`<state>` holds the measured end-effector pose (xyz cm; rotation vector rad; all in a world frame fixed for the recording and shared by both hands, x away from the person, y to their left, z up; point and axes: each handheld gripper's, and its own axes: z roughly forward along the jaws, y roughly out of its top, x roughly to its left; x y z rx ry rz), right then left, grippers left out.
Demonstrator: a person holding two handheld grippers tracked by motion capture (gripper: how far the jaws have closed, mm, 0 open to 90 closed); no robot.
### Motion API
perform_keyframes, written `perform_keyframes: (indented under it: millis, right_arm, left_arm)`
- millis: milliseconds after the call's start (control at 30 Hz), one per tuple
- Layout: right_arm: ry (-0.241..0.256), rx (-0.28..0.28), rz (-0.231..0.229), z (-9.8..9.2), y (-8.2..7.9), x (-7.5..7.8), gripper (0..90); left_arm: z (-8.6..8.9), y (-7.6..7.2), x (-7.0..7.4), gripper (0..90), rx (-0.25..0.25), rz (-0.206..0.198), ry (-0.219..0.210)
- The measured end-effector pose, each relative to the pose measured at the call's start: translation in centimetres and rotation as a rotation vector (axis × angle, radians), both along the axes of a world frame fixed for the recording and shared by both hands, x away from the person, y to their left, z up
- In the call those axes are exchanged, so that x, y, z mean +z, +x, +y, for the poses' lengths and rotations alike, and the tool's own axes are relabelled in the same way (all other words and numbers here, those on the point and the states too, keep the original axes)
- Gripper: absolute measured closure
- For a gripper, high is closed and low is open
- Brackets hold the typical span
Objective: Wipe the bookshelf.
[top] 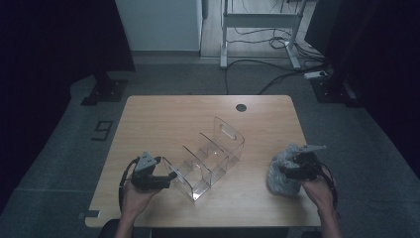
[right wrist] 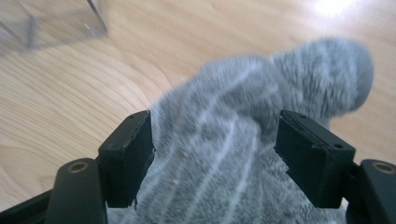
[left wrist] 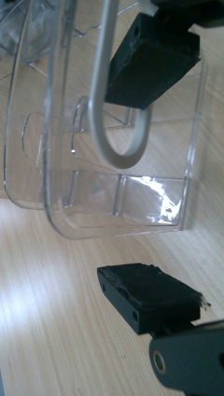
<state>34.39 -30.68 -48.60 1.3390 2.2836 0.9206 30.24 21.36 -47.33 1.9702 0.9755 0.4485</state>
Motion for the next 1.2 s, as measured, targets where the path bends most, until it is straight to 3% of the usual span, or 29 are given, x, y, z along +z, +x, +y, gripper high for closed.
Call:
perform_keyframes:
  millis: [233,300,333,433,800,967,1200]
  right_arm:
    - [0.053,0.074,-0.053,1.5,-0.3,1.8,20.8]
    - [0.079,0.141,-0.037,2.4,0.0,2.2,16.8]
    - [0.079,0.141,-0.037,2.4,0.0,2.2,16.8]
    - [0.12,0.22,-0.003,4.0,0.8,2.4,13.4]
    - [0.109,0.322,0.015,8.0,3.0,2.1,12.8]
    - [0.123,0.378,0.002,10.2,4.3,2.3,12.8]
    - [0.162,0.435,0.012,11.7,5.1,1.8,13.0]
  left_arm:
    - [0.5,-0.8,0.0,10.0,0.004,0.006,0.01]
    - [0.4,-1.2,-0.3,8.7,-0.005,0.014,0.027]
    - [0.4,-1.2,-0.3,8.2,-0.005,0.014,0.027]
    - [0.1,-1.5,-0.6,5.4,-0.019,0.025,0.044]
    - [-0.8,-1.5,-1.7,0.0,-0.034,0.054,0.087]
    - [-1.2,-1.4,-2.3,0.0,-0.038,0.072,0.097]
    - [-1.7,-1.1,-2.9,0.0,-0.048,0.102,0.113]
